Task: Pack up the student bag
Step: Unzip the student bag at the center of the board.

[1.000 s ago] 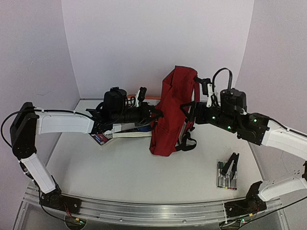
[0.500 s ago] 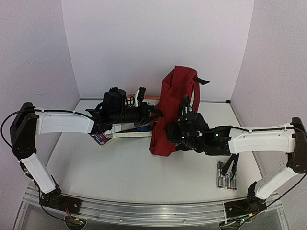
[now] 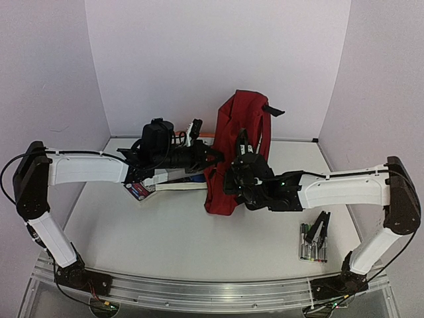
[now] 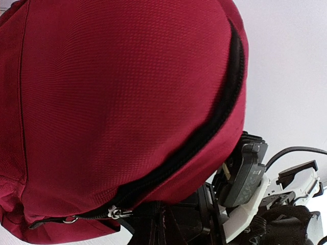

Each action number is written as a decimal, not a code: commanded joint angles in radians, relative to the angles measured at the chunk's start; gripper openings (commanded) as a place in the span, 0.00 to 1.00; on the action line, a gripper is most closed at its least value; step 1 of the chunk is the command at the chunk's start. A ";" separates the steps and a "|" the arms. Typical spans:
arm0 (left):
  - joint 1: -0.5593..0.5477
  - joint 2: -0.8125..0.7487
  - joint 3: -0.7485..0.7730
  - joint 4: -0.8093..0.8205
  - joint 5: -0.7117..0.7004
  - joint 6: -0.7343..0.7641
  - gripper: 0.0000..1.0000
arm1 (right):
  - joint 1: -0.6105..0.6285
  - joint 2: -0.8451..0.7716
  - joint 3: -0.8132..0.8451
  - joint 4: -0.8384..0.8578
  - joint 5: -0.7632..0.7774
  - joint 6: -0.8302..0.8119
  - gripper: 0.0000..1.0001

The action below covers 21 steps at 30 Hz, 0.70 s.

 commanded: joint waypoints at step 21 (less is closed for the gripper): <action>0.122 0.024 0.390 -0.042 0.163 0.119 0.00 | 0.006 -0.091 -0.062 -0.083 -0.253 -0.266 0.00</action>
